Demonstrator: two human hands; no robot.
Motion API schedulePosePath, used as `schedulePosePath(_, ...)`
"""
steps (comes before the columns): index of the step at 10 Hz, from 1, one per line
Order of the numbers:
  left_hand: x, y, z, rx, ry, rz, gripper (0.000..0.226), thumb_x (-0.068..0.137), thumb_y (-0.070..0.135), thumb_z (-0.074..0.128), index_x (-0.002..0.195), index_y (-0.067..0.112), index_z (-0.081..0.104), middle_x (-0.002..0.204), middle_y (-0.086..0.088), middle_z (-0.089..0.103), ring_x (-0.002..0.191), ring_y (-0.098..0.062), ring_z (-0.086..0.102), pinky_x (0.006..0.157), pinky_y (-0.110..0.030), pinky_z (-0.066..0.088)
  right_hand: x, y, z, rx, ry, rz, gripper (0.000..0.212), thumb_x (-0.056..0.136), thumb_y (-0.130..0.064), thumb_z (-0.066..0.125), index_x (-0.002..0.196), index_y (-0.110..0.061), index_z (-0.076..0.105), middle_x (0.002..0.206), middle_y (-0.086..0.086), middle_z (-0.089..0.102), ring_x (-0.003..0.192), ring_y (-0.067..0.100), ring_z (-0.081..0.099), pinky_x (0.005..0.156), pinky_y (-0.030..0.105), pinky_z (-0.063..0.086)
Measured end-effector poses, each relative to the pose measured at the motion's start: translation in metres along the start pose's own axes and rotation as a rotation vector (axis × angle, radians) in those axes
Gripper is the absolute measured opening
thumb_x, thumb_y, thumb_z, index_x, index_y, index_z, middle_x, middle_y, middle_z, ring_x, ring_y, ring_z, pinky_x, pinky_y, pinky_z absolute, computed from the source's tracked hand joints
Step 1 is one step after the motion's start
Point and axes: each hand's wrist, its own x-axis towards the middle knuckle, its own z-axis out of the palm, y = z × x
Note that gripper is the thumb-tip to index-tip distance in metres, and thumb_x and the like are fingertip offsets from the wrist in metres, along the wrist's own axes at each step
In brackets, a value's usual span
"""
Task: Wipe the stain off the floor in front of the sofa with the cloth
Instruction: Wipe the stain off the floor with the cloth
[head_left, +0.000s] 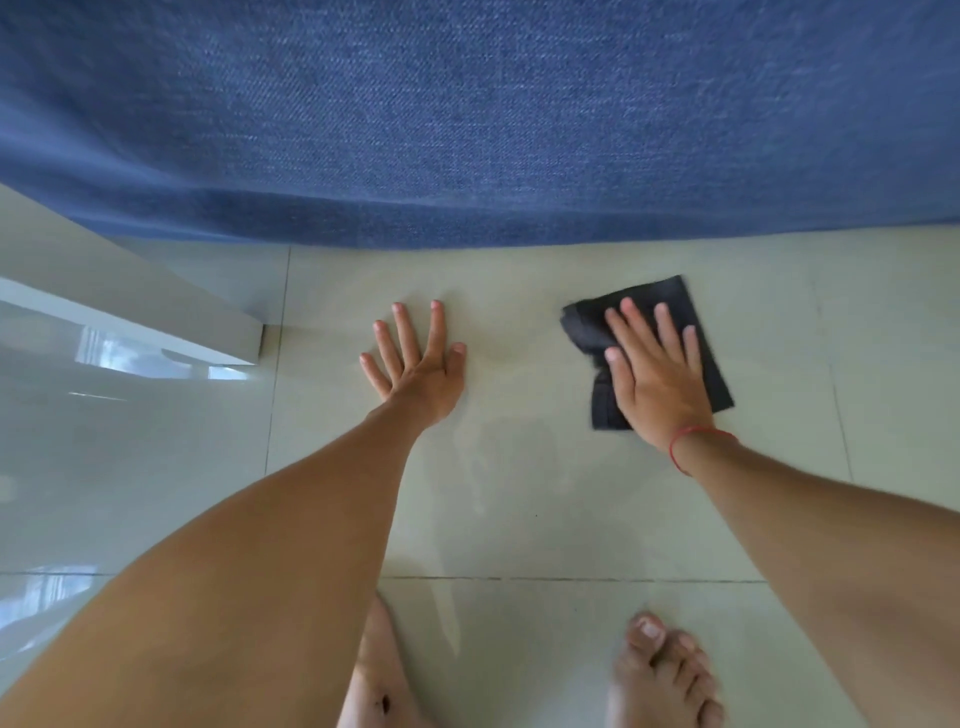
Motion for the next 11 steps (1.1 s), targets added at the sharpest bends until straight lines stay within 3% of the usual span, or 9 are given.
schedulePosePath(2, 0.001, 0.005, 0.003, 0.005, 0.000, -0.005, 0.058, 0.099, 0.050, 0.016, 0.148, 0.047, -0.017, 0.156, 0.004, -0.035, 0.144, -0.023, -0.032, 0.113, -0.050, -0.020, 0.051, -0.048, 0.005, 0.091, 0.100, 0.375, 0.052, 0.100, -0.041, 0.020, 0.151, -0.031, 0.012, 0.162, -0.008, 0.003, 0.148, 0.029, -0.007, 0.115, 0.057, -0.008)
schedulePosePath(3, 0.001, 0.002, 0.003, 0.019, -0.003, -0.010, 0.058, 0.099, 0.051, 0.015, 0.147, 0.047, -0.018, 0.155, 0.004, -0.036, 0.144, -0.023, -0.032, 0.113, -0.051, -0.020, 0.062, -0.089, 0.012, 0.112, 0.093, 0.351, 0.053, 0.100, -0.040, 0.022, 0.151, -0.028, 0.011, 0.162, -0.004, 0.001, 0.148, 0.032, -0.008, 0.114, 0.059, -0.009)
schedulePosePath(4, 0.003, 0.003, 0.000, 0.018, -0.014, -0.014, 0.058, 0.100, 0.051, 0.015, 0.147, 0.047, -0.018, 0.155, 0.004, -0.036, 0.143, -0.023, -0.033, 0.113, -0.050, -0.020, 0.056, -0.117, 0.022, 0.085, 0.094, 0.180, 0.052, 0.100, -0.040, 0.025, 0.150, -0.029, 0.016, 0.162, -0.005, 0.008, 0.148, 0.031, -0.002, 0.114, 0.056, -0.009)
schedulePosePath(6, 0.001, -0.003, -0.002, 0.024, -0.030, -0.020, 0.058, 0.100, 0.052, 0.015, 0.147, 0.047, -0.018, 0.155, 0.004, -0.037, 0.143, -0.023, -0.034, 0.113, -0.050, -0.020, 0.016, -0.085, 0.028, 0.030, 0.017, -0.156, 0.050, 0.099, -0.037, 0.022, 0.148, -0.028, 0.027, 0.158, -0.008, 0.023, 0.148, 0.025, 0.011, 0.118, 0.047, 0.000)
schedulePosePath(7, 0.000, -0.005, -0.003, 0.026, -0.033, -0.017, 0.058, 0.099, 0.053, 0.014, 0.147, 0.047, -0.019, 0.155, 0.004, -0.036, 0.143, -0.023, -0.033, 0.113, -0.049, -0.019, -0.007, -0.050, 0.023, 0.029, 0.026, -0.108, 0.052, 0.098, -0.038, 0.019, 0.148, -0.028, 0.027, 0.158, -0.010, 0.023, 0.148, 0.020, 0.012, 0.120, 0.043, 0.001)
schedulePosePath(8, 0.001, -0.003, -0.003, 0.013, -0.020, -0.010, 0.059, 0.099, 0.053, 0.016, 0.148, 0.047, -0.017, 0.155, 0.004, -0.036, 0.143, -0.022, -0.033, 0.113, -0.049, -0.020, -0.013, -0.014, 0.013, 0.062, 0.086, 0.088, 0.054, 0.096, -0.042, 0.014, 0.148, -0.028, 0.026, 0.158, -0.011, 0.021, 0.148, 0.018, 0.011, 0.120, 0.042, 0.001)
schedulePosePath(10, 0.002, 0.000, 0.006, -0.016, 0.027, -0.007, 0.060, 0.099, 0.052, 0.019, 0.149, 0.047, -0.013, 0.157, 0.005, -0.031, 0.145, -0.021, -0.030, 0.114, -0.049, -0.019, 0.026, -0.012, 0.002, 0.129, 0.182, 0.491, 0.051, 0.100, -0.039, 0.021, 0.150, -0.030, 0.017, 0.161, -0.009, 0.009, 0.149, 0.024, 0.000, 0.117, 0.054, -0.004)
schedulePosePath(11, 0.000, -0.006, 0.010, -0.073, 0.234, 0.065, 0.058, 0.098, 0.050, 0.024, 0.153, 0.041, 0.007, 0.163, 0.000, -0.006, 0.150, -0.023, -0.007, 0.118, -0.049, -0.004, 0.045, -0.032, 0.003, 0.130, 0.193, 0.503, 0.052, 0.100, -0.039, 0.022, 0.151, -0.029, 0.015, 0.162, -0.007, 0.007, 0.149, 0.028, -0.004, 0.116, 0.058, -0.006)
